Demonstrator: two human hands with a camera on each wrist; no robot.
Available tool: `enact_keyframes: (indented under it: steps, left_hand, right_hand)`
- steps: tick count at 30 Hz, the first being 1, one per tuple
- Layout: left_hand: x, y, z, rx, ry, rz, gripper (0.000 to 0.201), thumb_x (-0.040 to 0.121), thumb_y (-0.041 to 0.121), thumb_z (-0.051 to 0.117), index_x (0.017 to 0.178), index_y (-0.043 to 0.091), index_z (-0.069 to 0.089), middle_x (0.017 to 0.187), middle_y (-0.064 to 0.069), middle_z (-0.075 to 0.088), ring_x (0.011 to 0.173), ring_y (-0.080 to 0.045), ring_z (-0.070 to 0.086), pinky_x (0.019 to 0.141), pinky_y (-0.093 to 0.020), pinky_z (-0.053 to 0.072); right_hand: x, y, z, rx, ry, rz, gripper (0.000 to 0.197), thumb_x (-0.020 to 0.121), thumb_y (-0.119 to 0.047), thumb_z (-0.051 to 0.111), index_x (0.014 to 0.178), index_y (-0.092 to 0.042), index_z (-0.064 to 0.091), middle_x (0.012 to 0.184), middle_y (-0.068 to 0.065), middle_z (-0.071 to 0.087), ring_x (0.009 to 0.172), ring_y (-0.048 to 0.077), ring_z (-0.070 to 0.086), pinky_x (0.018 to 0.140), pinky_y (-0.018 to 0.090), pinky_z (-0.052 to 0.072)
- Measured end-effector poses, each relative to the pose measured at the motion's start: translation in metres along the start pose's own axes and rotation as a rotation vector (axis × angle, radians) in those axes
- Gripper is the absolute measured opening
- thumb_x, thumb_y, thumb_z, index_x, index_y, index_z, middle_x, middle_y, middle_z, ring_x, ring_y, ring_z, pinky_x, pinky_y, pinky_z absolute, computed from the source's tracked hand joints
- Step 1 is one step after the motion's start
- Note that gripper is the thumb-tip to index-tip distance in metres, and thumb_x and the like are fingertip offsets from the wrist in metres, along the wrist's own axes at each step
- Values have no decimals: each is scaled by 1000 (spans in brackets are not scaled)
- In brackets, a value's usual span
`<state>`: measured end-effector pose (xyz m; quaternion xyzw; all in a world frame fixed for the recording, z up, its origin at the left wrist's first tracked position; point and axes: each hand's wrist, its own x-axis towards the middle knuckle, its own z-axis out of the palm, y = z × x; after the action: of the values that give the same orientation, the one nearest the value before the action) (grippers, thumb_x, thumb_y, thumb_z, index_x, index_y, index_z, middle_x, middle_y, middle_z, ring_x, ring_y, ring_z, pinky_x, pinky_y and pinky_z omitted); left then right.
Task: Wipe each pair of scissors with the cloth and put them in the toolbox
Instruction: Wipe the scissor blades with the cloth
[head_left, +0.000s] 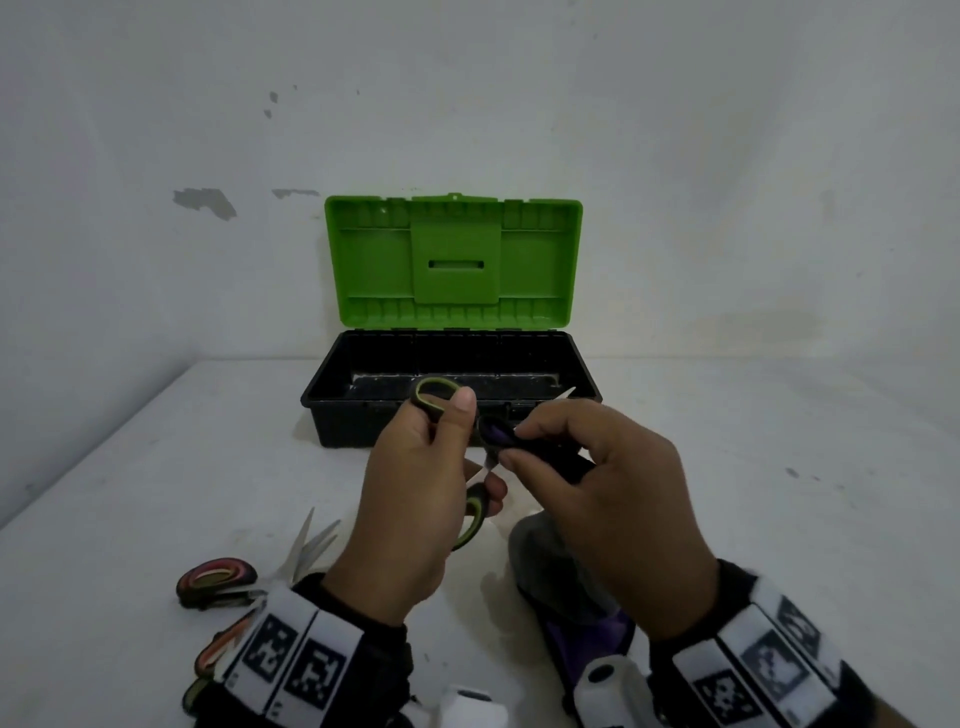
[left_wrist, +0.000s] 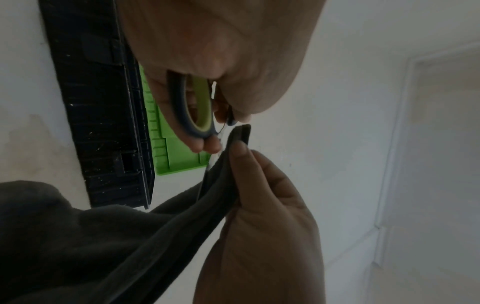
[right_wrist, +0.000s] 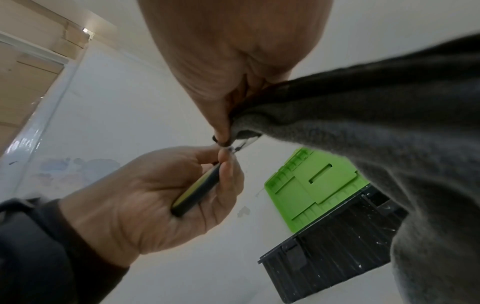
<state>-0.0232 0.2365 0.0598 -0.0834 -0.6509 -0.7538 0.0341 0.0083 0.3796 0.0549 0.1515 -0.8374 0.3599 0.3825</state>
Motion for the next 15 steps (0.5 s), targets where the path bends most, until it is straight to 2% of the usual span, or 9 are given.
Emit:
enact_keyframes:
  steps: [3, 5, 8, 10, 12, 15]
  left_hand:
    - [-1, 1, 2, 6, 19, 35, 29, 97, 40, 50, 93, 13, 59, 61, -4, 60, 48, -20, 62, 49, -31, 54]
    - [-1, 0, 3, 8, 30, 45, 28, 97, 40, 50, 92, 14, 58, 61, -5, 57, 48, -21, 62, 49, -31, 55]
    - [-1, -4, 3, 9, 50, 66, 25, 96, 41, 50, 89, 18, 58, 65, -12, 53, 49, -21, 62, 49, -33, 56]
    - [-2, -5, 4, 1, 49, 74, 24, 95, 40, 50, 87, 19, 57, 59, -5, 50, 47, -20, 61, 48, -32, 56]
    - [-3, -5, 5, -4, 42, 77, 23, 95, 41, 50, 86, 20, 56, 52, 4, 48, 46, -19, 61, 48, -32, 56]
    - [-2, -6, 5, -11, 48, 87, 24, 94, 42, 50, 86, 20, 56, 49, 7, 46, 46, -18, 60, 48, -31, 56]
  right_hand:
    - [-1, 0, 6, -23, 17, 11, 10, 79, -20, 83, 85, -22, 75, 83, -13, 69, 82, 2, 61, 75, 14, 49]
    - [-3, 1, 8, -65, 50, 21, 10, 79, -24, 82, 85, -26, 75, 83, -17, 67, 83, 2, 59, 75, 20, 49]
    - [-5, -1, 12, -91, 61, 38, 11, 81, -22, 80, 87, -27, 72, 80, -23, 59, 78, 2, 56, 70, 22, 51]
    - [-5, 0, 13, -81, 47, 68, 9, 83, -22, 77, 85, -27, 70, 79, -23, 61, 76, 2, 58, 67, 25, 52]
    - [0, 5, 11, -34, 59, 140, 7, 85, -23, 75, 85, -26, 70, 78, -18, 66, 76, 2, 62, 68, 27, 55]
    - [2, 5, 9, -15, 68, 164, 6, 85, -21, 75, 84, -25, 70, 77, -15, 68, 75, 2, 64, 68, 24, 55]
